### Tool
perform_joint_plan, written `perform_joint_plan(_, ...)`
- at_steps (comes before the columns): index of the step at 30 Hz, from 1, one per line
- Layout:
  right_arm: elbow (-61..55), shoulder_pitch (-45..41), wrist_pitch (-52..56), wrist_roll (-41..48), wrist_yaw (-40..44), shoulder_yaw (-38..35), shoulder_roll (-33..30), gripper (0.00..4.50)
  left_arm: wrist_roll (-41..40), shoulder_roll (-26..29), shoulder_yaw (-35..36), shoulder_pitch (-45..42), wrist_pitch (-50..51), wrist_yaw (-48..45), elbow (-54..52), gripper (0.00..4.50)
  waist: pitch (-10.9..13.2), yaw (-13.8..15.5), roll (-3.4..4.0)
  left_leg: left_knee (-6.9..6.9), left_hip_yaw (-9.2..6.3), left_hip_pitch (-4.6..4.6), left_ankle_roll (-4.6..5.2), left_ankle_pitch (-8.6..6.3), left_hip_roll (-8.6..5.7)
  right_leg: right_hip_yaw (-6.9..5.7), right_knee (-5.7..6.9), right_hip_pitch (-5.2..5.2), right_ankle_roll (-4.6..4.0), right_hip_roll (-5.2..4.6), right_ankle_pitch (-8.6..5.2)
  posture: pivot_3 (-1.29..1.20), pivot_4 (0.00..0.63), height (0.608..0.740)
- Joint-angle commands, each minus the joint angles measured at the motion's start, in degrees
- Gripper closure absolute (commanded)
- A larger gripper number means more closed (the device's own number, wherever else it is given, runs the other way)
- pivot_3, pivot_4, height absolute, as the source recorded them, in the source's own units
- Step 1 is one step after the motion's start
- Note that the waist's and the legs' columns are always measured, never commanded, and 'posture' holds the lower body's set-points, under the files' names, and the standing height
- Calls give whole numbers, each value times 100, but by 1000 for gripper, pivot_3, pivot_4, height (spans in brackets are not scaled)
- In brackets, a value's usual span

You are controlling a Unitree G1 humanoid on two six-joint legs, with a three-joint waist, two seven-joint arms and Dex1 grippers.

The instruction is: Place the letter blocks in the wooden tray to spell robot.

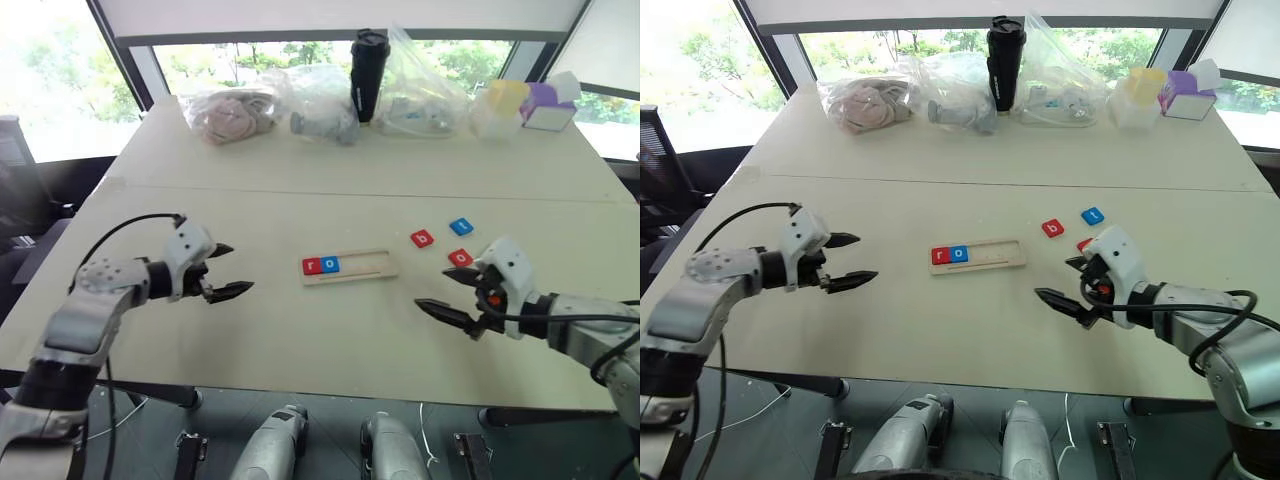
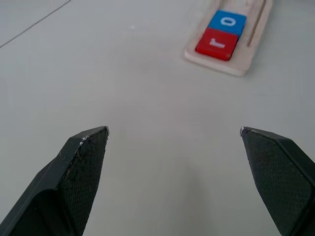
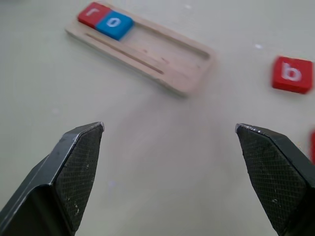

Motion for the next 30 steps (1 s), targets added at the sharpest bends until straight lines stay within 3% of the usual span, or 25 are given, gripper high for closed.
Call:
perform_joint_plan(1,-341,42,36,59,-272,16,180,51,272,-239,-391,-591,-479,-360,587,0,0,-8,0,1,1,-2,1,0,-1,1,0,-2,17,-1,10,0,150,740)
perform_joint_plan(8,-716,441,17,51,-715,-100,465,51,784,-1052,-1090,-1571,-1450,-917,2116,0,0,-22,-1,18,1,-2,4,0,-4,0,1,5,32,0,19,0,150,740)
perform_joint_plan(22,-964,764,-4,88,-1046,-228,575,51,1468,-2187,-1375,-2387,-2759,-995,4318,0,-3,-6,-7,37,0,1,7,2,-10,-2,3,20,51,1,29,0,150,740)
perform_joint_plan(26,-954,817,-44,73,-1042,-273,556,0,1539,-2230,-1394,-2385,-2997,-1095,4490,1252,-6,-7,-9,39,-1,9,7,2,-11,-1,3,29,53,1,30,0,150,740)
perform_joint_plan(30,-894,779,-86,41,-1043,-240,547,0,1535,-2254,-1339,-2446,-3069,-1067,4585,1362,-8,-14,-11,40,-1,12,8,2,-11,-2,4,32,54,2,31,0,150,740)
